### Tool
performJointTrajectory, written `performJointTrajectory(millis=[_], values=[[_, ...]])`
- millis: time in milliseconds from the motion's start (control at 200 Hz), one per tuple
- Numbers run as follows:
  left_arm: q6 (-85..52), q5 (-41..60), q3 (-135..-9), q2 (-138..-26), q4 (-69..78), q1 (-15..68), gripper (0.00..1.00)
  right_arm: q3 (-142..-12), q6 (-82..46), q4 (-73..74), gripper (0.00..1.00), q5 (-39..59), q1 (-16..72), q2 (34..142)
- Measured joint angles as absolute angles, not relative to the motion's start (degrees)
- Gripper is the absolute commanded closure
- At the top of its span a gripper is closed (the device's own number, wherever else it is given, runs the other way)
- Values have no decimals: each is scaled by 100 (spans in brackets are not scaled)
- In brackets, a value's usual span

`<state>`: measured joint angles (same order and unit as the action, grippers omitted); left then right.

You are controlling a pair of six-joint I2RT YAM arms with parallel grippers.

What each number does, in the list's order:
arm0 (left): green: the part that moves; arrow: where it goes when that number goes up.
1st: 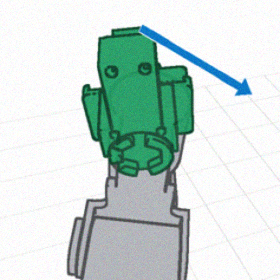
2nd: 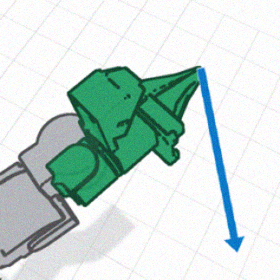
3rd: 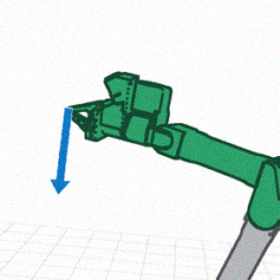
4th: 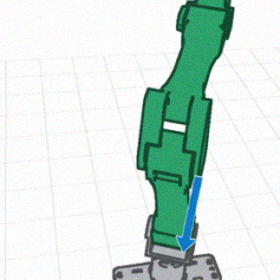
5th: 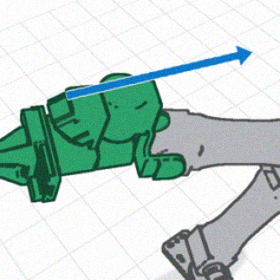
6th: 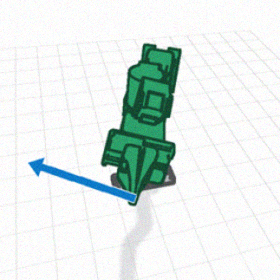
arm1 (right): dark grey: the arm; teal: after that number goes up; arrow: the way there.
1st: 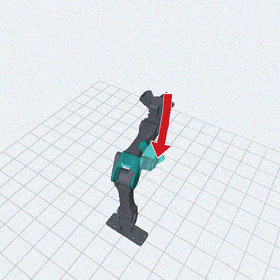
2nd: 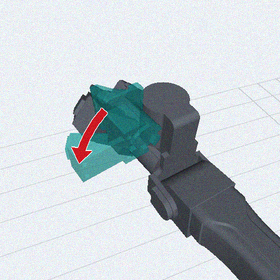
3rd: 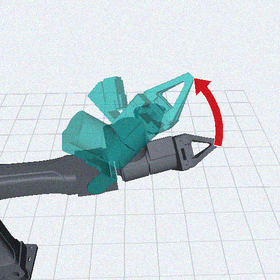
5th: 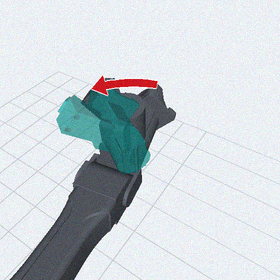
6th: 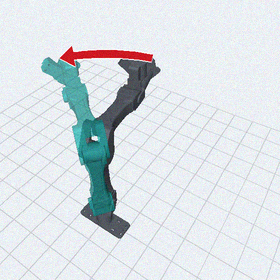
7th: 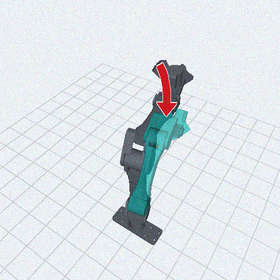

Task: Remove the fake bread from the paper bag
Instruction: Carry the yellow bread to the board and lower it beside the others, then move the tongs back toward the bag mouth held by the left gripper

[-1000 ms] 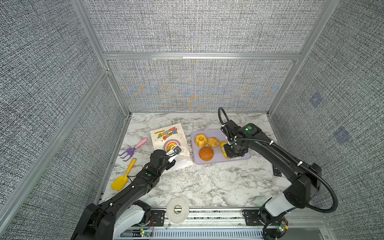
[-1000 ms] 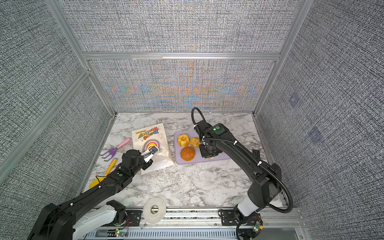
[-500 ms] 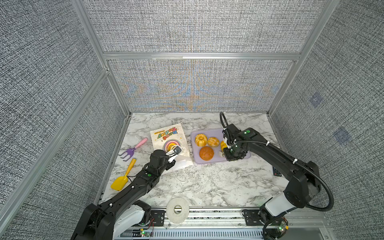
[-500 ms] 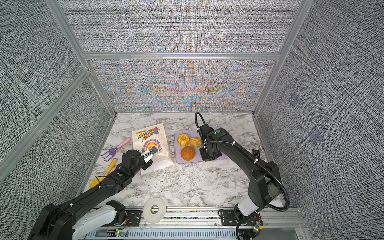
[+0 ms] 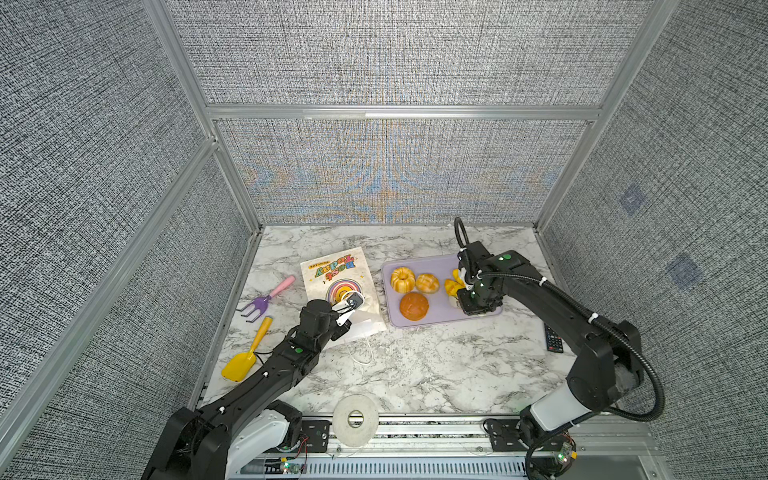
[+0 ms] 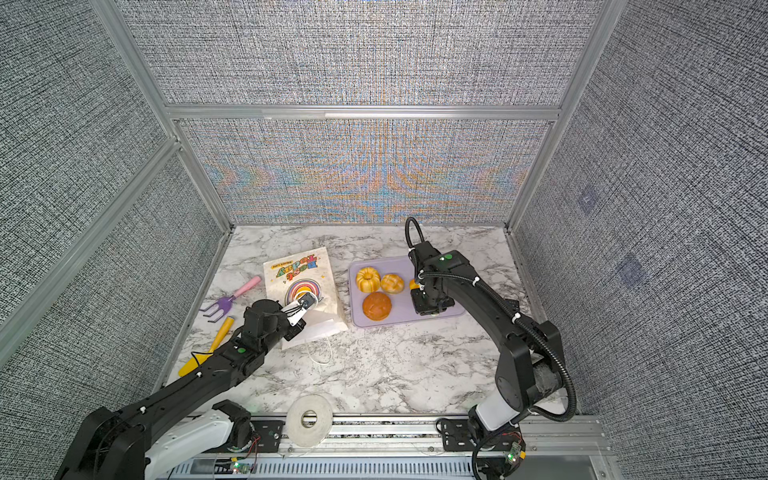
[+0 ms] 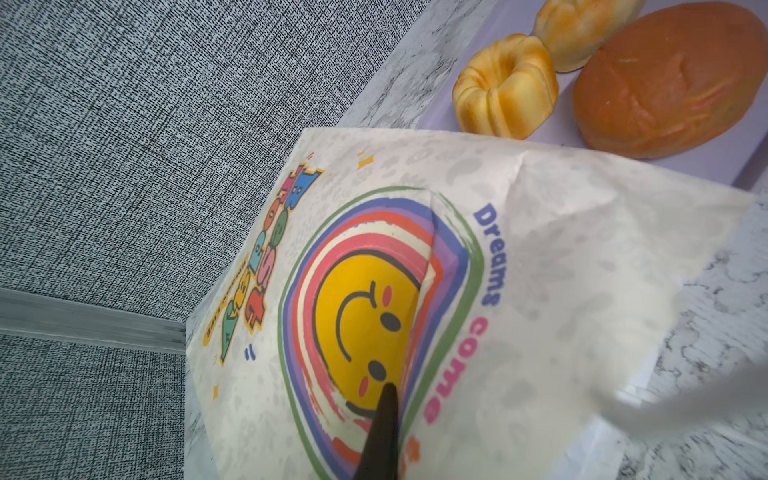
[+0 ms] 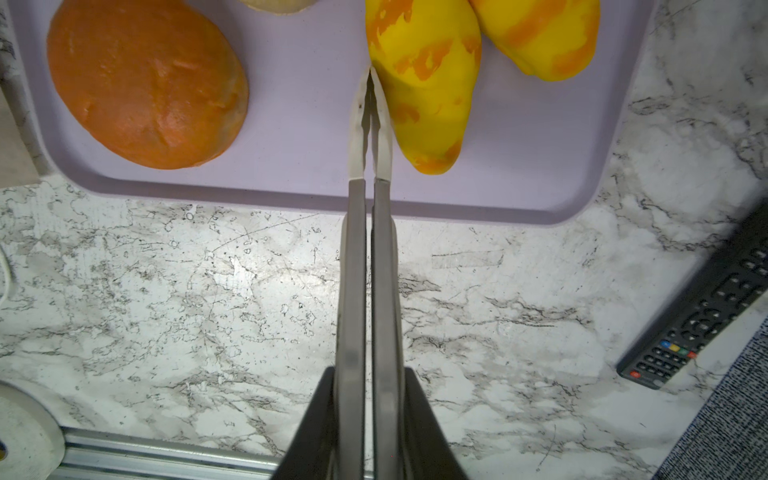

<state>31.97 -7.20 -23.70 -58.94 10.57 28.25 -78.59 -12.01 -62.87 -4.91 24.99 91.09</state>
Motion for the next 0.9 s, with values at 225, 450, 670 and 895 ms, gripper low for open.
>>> performJointTrajectory(millis=[225, 450, 670, 895], values=[[3197, -692, -2370, -5916, 1057, 2825, 100, -7964, -1048, -6300, 100, -683, 2292, 9225], [3214, -687, -2370, -5933, 1057, 2825, 100, -8106, -972, -6307, 100, -786, 2051, 9321], [3216, -683, -2370, -5955, 1057, 2829, 100, -8302, -952, -6344, 100, -631, 2036, 9168], [3238, -642, -2370, -5959, 1057, 2829, 100, -7885, -1448, -6313, 99, -34, 2403, 8152]])
